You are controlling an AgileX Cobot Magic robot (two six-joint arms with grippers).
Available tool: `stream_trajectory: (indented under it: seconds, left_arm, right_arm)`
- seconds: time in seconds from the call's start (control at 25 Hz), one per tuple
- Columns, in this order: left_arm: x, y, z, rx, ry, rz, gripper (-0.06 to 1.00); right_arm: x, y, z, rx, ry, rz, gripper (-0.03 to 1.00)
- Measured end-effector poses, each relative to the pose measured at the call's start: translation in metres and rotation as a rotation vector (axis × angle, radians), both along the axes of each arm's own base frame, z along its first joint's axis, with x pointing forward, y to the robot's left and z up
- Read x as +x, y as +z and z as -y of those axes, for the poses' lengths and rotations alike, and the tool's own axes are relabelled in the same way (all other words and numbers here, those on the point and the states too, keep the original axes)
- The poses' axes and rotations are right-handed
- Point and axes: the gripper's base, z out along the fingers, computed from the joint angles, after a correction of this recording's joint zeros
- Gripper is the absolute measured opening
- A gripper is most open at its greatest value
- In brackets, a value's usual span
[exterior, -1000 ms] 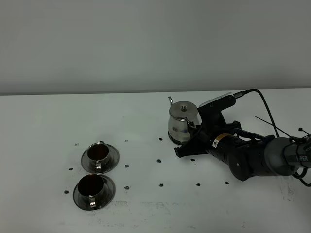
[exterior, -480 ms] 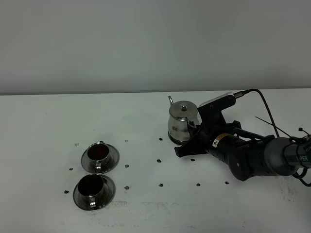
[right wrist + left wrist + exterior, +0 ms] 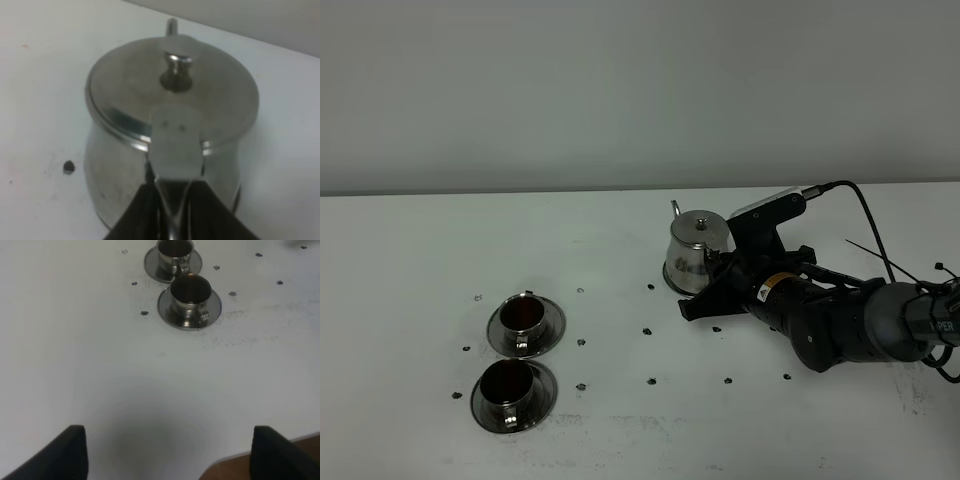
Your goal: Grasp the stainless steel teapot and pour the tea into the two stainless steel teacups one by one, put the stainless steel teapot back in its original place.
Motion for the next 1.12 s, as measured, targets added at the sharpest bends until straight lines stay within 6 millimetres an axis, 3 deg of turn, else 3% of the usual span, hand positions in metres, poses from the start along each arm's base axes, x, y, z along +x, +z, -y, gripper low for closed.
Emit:
stream_trajectory:
  seconds: [0.32,0.68,0.88,1.12]
  left_arm:
    - [0.0,0.0,0.0,0.0,0.0,0.0,0.66]
    - [0.0,0.0,0.0,0.001,-0.001,0.0,0.66]
    - [0.0,0.0,0.0,0.0,0.0,0.0,0.66]
    - [0.0,0.0,0.0,0.0,0.0,0.0,0.66]
  right_arm:
    - [0.0,0.0,0.0,0.0,0.0,0.0,0.31]
    - [-0.003,0.0,0.001,-0.006,-0.009,-0.059,0.59]
    - [-0.009,0.024,0.005,-0.006,-0.007,-0.073,0.61]
    - [-0.034,0.049,0.018,-0.047,0.004,-0.147,0.58]
